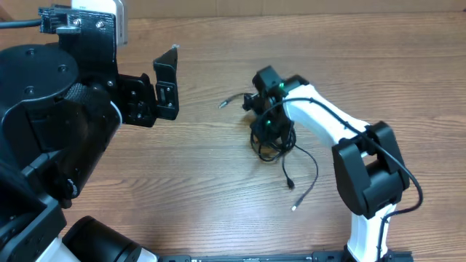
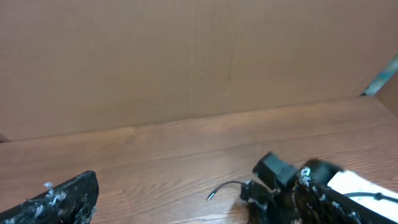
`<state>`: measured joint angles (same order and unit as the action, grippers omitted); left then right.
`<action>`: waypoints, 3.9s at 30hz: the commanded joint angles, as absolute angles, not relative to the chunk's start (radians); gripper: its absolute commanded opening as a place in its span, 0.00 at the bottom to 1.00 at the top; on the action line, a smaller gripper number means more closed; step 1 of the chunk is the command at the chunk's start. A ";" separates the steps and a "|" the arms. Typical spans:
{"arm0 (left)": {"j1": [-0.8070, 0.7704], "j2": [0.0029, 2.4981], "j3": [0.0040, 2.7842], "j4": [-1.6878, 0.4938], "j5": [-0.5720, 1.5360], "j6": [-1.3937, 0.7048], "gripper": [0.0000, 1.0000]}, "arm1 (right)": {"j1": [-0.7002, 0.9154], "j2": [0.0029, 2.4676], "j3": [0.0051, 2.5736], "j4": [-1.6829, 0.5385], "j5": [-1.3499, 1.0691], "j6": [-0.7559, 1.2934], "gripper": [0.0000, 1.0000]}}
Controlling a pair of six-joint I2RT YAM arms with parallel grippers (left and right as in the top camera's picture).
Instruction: Untangle cables
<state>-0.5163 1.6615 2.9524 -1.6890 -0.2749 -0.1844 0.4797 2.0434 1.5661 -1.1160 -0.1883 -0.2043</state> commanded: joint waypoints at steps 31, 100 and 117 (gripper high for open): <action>-0.517 1.657 2.960 -1.387 -0.413 -0.153 1.00 | 0.419 1.713 2.874 -1.251 -0.028 -0.057 0.04; -0.459 1.071 1.208 -0.656 -0.139 0.068 1.00 | 0.215 1.166 1.748 -0.635 -0.521 0.065 0.04; -0.459 1.170 1.208 -0.674 0.171 0.069 1.00 | 0.332 1.326 1.682 -0.812 -0.485 -0.036 0.04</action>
